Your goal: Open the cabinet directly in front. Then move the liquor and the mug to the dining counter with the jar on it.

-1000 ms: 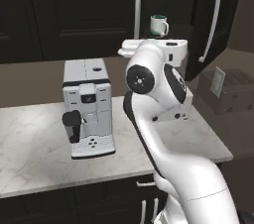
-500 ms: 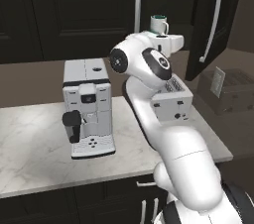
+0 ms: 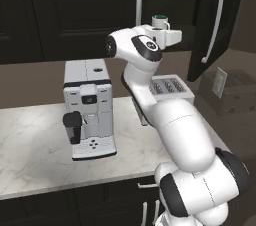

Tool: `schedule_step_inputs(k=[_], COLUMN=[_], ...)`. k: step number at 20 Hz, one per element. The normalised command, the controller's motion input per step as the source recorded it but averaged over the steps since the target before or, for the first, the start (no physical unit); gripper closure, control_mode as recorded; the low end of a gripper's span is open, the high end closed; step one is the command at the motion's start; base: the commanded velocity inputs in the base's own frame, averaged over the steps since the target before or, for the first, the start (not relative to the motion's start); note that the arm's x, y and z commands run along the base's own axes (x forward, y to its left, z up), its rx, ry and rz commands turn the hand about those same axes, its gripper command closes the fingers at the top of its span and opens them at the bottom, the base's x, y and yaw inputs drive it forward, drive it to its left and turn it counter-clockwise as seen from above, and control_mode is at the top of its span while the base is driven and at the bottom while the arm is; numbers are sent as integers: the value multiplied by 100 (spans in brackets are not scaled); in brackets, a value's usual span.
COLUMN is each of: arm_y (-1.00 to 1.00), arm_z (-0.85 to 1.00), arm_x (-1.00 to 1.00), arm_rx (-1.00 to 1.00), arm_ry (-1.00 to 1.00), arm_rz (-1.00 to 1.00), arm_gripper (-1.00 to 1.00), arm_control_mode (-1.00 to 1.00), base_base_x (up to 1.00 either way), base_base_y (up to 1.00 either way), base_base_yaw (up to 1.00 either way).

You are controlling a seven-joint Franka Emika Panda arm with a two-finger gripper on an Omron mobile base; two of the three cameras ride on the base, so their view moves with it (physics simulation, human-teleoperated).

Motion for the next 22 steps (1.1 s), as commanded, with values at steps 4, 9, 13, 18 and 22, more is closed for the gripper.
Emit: schedule_step_inputs(k=[4, 9, 13, 18, 22], arm_y=[-94, -100, -100, -100, -100], arm_z=[0, 0, -2, -5, -9], arm_x=[29, 3, 0, -1, -9], arm_rx=[9, 17, 22, 23, 24], arm_ry=[0, 0, 0, 0, 0], arm_rz=[-10, -14, -15, -12, -11], arm_gripper=[-100, -100, -100, -100, -100], arm_control_mode=[-100, -100, -100, -100, -100], base_base_x=[0, 0, 0, 0, 0], base_base_y=[0, 0, 0, 0, 0], base_base_yaw=[0, 0, 0, 0, 0])
